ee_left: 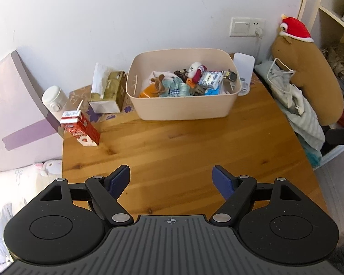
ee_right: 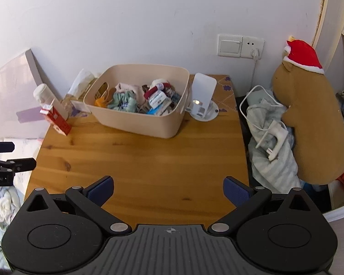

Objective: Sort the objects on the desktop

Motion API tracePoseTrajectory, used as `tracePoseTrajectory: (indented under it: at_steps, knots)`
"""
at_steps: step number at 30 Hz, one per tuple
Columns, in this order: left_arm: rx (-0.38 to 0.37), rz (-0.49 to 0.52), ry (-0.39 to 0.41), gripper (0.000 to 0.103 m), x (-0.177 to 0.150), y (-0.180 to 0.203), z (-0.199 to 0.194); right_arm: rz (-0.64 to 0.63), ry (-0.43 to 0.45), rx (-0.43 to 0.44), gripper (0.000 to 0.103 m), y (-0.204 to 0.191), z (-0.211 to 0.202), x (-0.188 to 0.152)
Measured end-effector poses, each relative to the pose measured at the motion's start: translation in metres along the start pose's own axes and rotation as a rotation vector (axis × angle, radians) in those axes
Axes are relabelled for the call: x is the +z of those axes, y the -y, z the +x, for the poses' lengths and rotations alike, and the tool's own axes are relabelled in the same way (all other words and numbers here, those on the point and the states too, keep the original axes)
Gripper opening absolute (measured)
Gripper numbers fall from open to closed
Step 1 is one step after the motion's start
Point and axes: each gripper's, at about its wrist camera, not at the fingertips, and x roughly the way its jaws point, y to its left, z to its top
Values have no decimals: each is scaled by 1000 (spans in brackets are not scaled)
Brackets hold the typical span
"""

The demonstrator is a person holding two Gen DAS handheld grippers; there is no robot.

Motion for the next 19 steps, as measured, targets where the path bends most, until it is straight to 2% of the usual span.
tracePoseTrajectory:
  at_steps: [19]
  knots:
    - [-29, -54, -23, 81, -10, -8, -6, -13, -5, -23, 103, -2, -13, -7]
